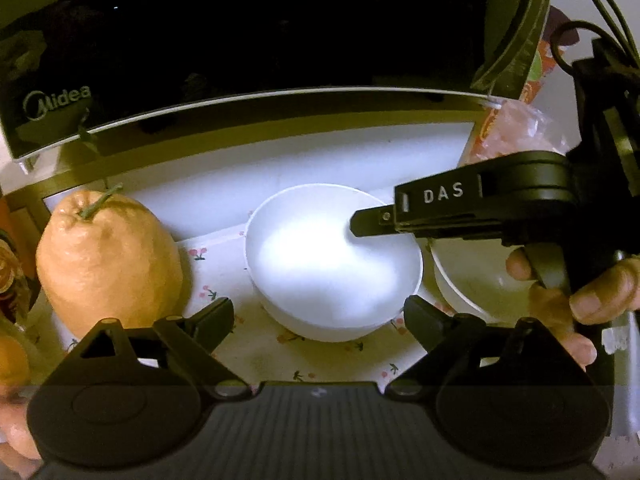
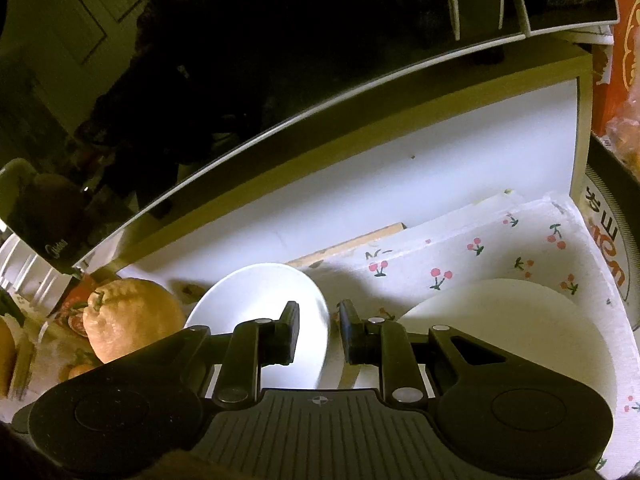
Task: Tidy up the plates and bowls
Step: 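Close the left tool on the bowl rim while the right tool grips it, then lift the white bowl off the tablecloth with both tools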
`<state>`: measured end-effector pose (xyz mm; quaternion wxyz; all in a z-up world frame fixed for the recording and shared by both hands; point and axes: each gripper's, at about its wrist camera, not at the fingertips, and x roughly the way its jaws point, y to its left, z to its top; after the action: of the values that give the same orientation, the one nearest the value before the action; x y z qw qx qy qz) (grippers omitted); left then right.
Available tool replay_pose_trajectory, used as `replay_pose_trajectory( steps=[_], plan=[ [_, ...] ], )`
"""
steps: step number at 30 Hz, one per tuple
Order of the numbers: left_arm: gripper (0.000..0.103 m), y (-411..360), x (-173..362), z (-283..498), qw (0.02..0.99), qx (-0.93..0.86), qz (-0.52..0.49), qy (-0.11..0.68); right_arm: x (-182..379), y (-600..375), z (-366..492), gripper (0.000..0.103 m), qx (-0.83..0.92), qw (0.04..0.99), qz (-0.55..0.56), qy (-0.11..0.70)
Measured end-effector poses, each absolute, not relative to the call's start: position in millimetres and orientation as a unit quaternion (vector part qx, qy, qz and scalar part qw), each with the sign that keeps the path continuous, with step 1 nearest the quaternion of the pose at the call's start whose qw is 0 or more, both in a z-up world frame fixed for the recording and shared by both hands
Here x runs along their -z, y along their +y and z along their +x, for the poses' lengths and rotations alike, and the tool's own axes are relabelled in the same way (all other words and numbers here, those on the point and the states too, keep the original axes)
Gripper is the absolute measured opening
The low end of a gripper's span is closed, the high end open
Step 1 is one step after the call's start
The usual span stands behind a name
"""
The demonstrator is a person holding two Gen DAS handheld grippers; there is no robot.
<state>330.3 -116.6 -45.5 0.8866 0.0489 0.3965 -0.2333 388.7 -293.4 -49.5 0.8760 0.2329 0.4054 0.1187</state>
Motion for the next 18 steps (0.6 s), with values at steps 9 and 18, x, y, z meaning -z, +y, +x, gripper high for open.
replay_pose_trajectory(
  steps=[9,18],
  plan=[
    [0.087,-118.6,44.8,329.3,0.884,0.248,0.047,0.393,46.4,-291.7,385.3,0.02,-0.125,0.877,0.234,0.401],
    [0.081,-112.7,39.8,334.4,0.887,0.242,0.019,0.393,47.2,-293.0,386.4,0.015,-0.113,0.876,0.221,0.414]
  ],
)
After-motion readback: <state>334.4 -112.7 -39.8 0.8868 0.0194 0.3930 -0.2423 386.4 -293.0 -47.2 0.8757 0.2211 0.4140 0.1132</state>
